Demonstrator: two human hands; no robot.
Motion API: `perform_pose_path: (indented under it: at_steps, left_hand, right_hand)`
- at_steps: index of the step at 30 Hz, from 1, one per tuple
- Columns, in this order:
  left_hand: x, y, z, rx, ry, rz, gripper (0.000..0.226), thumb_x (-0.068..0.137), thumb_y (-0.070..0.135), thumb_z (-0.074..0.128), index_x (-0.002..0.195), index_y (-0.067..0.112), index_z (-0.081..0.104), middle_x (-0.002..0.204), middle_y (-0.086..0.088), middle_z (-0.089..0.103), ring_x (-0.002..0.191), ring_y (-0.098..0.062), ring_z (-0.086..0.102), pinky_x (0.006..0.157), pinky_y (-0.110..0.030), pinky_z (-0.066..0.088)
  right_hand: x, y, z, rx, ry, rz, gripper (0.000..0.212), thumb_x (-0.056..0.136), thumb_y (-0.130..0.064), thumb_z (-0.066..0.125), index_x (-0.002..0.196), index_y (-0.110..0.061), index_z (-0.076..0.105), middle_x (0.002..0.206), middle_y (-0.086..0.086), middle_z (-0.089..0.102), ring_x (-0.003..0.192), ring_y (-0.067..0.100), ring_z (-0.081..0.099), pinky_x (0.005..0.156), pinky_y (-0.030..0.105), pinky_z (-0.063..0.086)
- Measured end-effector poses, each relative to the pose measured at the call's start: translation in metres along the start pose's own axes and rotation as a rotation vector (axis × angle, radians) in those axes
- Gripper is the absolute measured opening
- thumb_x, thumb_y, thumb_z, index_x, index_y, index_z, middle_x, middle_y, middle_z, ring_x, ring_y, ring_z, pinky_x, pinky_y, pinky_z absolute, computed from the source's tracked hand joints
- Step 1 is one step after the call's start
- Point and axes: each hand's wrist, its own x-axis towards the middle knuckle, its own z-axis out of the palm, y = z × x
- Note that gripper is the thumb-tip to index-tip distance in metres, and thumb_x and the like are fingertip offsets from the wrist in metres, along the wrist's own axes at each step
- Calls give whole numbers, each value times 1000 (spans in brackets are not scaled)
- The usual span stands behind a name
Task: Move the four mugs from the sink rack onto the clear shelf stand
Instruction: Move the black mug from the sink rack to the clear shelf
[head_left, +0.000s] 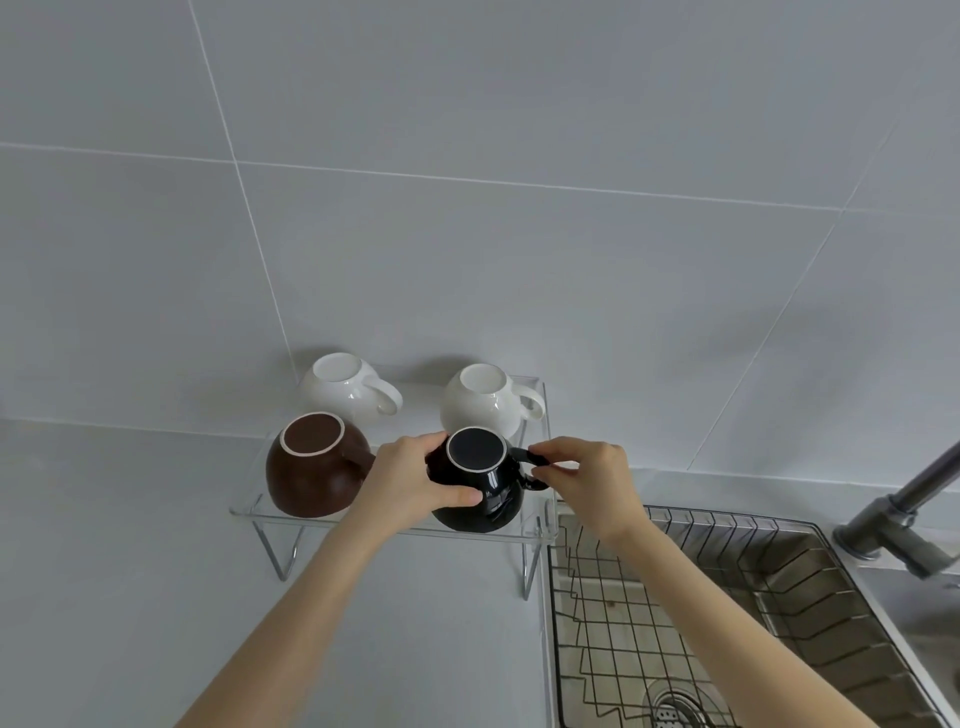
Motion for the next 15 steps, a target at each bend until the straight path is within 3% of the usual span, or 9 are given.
perform_pose_path:
  at_steps: [11,13,15]
  left_hand:
    - [3,-6,-1,-6,-49,5,55,49,42,76,102,32,63,100,5,72,102,-13,63,93,-39,51]
    - [0,-2,-3,24,-79,15,57,55,40,76,108,33,59,105,6,70,106,-14,61,95,-36,49]
    - [-4,3,-11,54,-122,25,70,62,36,78,126,32,48,119,9,61,117,-13,54,98,-29,42]
  right_hand:
    - [-4,2,2,-26,10,-46,21,76,5,64,94,-3,70,81,4,67,60,-15,60,63,-1,43]
    - [-2,-1,0,-95,-35,-65,20,77,1,63,95,-6,68,86,8,70,72,1,65,77,15,53]
    - [2,-11,-6,-217,-161,-49,22,79,-11,64,101,-10,63,99,8,70,92,20,64,91,36,51]
